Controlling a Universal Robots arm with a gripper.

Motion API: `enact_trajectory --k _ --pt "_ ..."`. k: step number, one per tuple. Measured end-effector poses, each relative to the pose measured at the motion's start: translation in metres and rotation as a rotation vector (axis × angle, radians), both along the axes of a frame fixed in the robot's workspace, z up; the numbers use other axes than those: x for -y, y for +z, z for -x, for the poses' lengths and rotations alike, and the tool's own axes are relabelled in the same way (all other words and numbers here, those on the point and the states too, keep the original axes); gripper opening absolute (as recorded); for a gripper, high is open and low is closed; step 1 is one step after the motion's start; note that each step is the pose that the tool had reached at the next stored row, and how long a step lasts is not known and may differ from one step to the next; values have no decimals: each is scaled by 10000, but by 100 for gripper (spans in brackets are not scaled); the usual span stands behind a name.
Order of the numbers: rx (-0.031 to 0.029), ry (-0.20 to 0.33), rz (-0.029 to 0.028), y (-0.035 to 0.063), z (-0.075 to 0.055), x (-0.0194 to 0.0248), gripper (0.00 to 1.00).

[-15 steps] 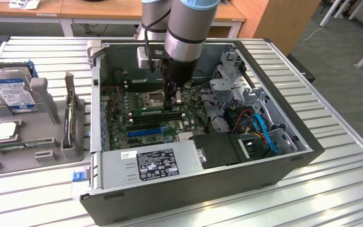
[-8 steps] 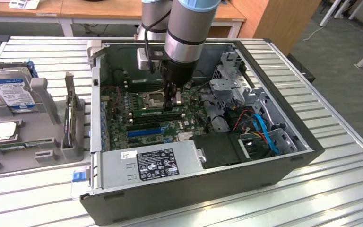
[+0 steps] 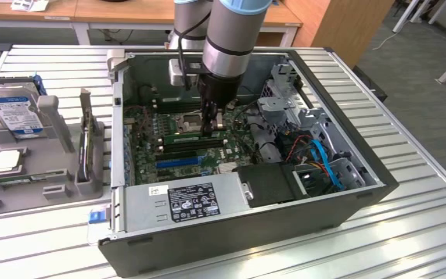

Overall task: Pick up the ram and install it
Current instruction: 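Insert the ram into the slot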

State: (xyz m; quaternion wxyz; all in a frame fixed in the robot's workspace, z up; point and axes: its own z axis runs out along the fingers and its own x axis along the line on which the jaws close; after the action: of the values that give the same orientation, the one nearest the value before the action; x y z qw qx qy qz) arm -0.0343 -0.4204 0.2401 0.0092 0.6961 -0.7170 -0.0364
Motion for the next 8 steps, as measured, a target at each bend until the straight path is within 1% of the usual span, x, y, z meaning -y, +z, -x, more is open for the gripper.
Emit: enact_trajectory --k 8 --pt "-3 1 -1 0 -1 0 12"
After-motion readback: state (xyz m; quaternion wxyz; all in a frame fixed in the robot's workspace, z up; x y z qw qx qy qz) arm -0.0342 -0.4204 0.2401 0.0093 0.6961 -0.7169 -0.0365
